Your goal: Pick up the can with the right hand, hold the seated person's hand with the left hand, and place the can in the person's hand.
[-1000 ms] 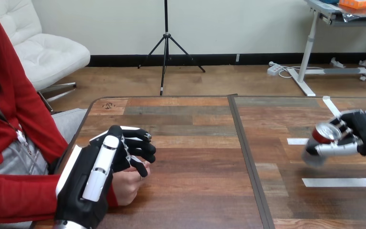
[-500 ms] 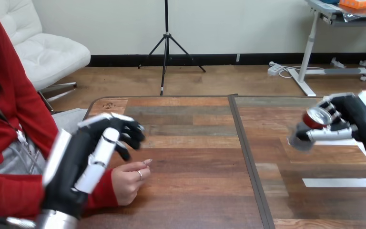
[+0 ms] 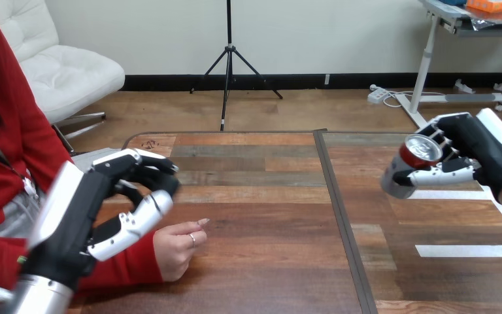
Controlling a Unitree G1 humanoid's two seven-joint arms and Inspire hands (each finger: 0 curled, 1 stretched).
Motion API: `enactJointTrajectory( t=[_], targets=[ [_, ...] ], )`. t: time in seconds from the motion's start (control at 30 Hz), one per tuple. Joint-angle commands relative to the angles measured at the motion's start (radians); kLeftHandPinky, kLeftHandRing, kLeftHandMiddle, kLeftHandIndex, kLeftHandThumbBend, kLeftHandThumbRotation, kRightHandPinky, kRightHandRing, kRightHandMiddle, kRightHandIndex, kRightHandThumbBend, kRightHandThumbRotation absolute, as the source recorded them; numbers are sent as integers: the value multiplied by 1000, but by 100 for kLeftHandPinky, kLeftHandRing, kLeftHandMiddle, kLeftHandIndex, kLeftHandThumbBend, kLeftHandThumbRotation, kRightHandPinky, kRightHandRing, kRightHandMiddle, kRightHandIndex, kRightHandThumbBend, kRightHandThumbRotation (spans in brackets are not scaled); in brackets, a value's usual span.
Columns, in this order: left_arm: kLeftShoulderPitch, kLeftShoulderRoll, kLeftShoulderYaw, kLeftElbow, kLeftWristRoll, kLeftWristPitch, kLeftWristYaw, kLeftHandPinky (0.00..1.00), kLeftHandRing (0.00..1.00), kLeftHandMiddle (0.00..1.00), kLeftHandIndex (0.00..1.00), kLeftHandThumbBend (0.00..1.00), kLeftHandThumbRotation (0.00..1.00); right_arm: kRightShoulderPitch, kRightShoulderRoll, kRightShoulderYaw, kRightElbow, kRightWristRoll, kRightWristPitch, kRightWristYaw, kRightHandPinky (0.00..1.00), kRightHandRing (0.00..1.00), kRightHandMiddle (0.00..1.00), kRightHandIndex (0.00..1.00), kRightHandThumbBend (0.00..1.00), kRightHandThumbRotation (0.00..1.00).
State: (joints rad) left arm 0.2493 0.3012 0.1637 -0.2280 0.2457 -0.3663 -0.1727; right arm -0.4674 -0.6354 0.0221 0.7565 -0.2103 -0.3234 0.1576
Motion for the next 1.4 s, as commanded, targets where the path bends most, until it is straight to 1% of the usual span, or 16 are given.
enactJointTrajectory(
  t=[0.0,0.03,0.07,0.17,0.23,0.4,0.6,0.7,0.87,1.07,1.17,1.37],
  targets=[
    [-17,53,27,-118,57,30,-3,51,66,70,66,90,51,-15,-36,-37,-114,13,-1,4,33,37,44,48,74,0],
    [-11,61,31,-140,78,57,-11,51,67,70,67,92,50,-10,-36,-39,-128,14,2,5,34,37,44,48,74,0],
    [-7,65,32,-156,91,76,-17,53,69,72,69,95,48,-7,-36,-41,-138,15,7,6,34,37,44,48,74,0],
    [3,87,35,-193,130,118,-36,54,72,75,71,97,45,2,-35,-46,-166,16,18,10,34,37,43,48,75,0],
    [7,109,38,-206,165,123,-42,56,74,76,74,98,43,12,-34,-51,-194,19,29,14,34,37,43,48,75,0],
    [8,126,38,-212,205,127,-39,58,76,79,78,100,37,23,-31,-59,-226,26,48,21,34,37,43,48,75,0],
    [7,157,36,-204,246,123,-44,60,77,79,79,100,32,32,-26,-69,-249,32,52,29,35,38,43,48,75,0],
    [5,165,34,-200,258,126,-49,60,76,79,78,100,28,32,-24,-71,-247,32,49,29,35,38,43,48,74,0],
    [3,184,29,-198,279,131,-67,61,75,78,77,100,27,31,-22,-74,-239,29,42,29,35,38,43,47,74,0],
    [-4,201,19,-179,302,123,-79,62,74,77,75,100,26,34,-20,-77,-249,23,55,29,35,38,44,48,74,0],
    [-5,210,10,-178,328,139,-92,62,74,77,75,100,26,33,-20,-79,-243,26,47,31,35,38,44,48,74,0],
    [-8,220,-9,-165,378,154,-86,63,73,76,74,100,24,35,-16,-86,-246,37,56,38,35,38,44,48,74,0]
  ],
)
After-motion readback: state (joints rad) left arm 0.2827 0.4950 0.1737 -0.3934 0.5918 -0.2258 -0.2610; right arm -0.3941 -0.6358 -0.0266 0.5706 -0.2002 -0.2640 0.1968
